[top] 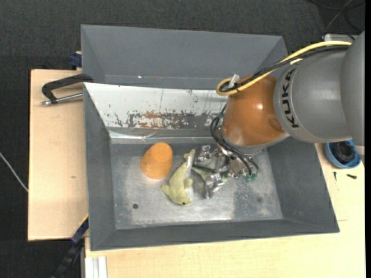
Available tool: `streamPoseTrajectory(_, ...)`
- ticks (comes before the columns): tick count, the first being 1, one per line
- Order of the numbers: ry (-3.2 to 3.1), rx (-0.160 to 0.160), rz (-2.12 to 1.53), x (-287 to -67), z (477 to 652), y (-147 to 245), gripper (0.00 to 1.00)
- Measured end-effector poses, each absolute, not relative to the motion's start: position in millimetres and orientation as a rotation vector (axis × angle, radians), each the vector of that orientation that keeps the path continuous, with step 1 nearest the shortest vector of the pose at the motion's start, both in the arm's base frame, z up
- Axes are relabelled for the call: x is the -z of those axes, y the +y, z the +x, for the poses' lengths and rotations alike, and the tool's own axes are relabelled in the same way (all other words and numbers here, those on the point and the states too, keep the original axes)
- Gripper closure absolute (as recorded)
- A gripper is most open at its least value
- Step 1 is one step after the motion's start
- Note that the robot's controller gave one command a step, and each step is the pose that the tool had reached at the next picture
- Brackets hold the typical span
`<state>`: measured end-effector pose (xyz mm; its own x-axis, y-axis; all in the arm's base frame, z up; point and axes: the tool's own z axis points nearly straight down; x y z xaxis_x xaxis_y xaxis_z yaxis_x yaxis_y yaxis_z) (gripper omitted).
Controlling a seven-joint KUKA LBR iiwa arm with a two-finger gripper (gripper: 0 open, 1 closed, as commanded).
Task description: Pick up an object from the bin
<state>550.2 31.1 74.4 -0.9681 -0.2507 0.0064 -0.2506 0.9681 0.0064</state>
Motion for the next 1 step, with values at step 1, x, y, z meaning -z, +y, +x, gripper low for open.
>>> streamPoseTrajectory(1, -3.042, -0.004, 0.845, -271.0, 591.8, 23.6, 1.0)
